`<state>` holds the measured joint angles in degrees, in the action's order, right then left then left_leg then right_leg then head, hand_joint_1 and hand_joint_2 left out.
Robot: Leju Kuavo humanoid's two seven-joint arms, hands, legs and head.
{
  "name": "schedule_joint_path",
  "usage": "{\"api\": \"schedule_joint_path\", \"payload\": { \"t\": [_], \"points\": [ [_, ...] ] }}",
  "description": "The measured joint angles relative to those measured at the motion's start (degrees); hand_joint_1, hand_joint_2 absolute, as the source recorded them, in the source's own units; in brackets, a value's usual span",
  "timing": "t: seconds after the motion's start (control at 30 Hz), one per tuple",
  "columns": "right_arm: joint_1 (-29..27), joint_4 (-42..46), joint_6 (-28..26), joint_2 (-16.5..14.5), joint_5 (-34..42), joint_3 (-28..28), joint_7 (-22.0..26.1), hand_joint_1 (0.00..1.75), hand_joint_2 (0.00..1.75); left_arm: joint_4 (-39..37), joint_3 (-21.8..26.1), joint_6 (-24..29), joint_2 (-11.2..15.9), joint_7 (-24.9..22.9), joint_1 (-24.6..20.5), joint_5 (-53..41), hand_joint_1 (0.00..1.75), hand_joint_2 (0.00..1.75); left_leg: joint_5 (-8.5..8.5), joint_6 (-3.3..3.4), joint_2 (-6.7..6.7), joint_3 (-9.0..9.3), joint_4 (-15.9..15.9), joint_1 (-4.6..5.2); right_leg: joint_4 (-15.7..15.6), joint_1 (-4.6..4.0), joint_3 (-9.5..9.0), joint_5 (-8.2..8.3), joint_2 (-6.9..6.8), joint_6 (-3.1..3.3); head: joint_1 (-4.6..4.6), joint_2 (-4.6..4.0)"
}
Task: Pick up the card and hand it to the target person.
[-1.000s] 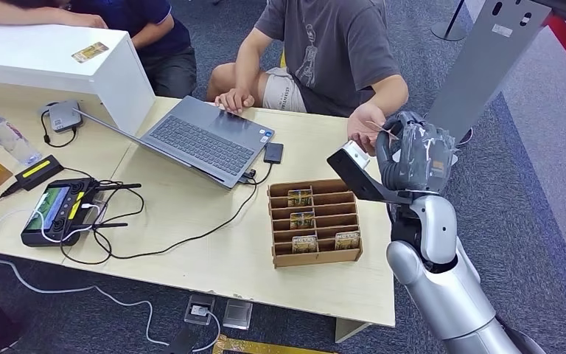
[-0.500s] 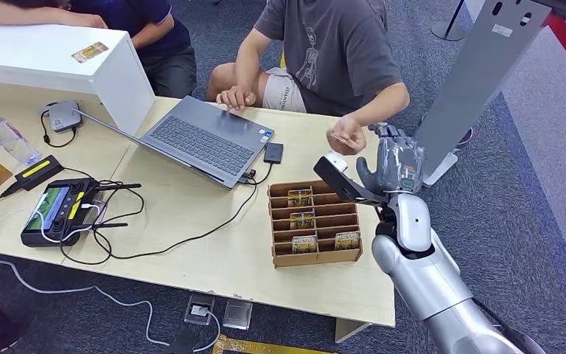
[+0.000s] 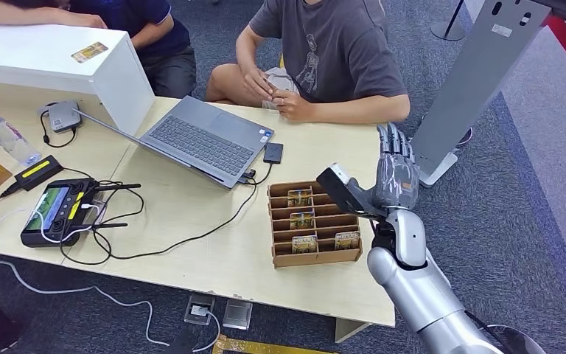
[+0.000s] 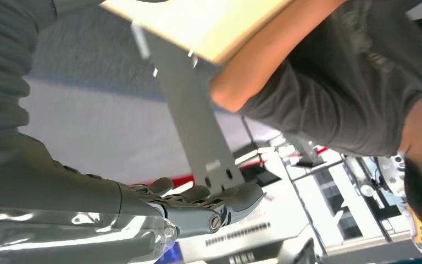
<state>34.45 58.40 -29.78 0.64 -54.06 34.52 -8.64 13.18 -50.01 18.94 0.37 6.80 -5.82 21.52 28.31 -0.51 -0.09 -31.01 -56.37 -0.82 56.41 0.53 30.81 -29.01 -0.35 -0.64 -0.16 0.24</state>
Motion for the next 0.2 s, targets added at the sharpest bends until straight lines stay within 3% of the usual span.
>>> {"api": "schedule_joint_path", "payload": {
  "t": [0.2],
  "points": [
    [-4.62, 1.98, -6.26, -0.32, 11.19, -1.40, 7.75, 0.00, 1.75, 0.00, -0.25, 0.54, 0.00, -0.57, 0.00, 1.14, 0.00, 0.00, 0.00, 0.00, 0.00, 0.00, 0.00, 0.00, 0.00, 0.00, 0.01, 0.00, 0.00, 0.00, -0.02, 0.00]
  ]
}}
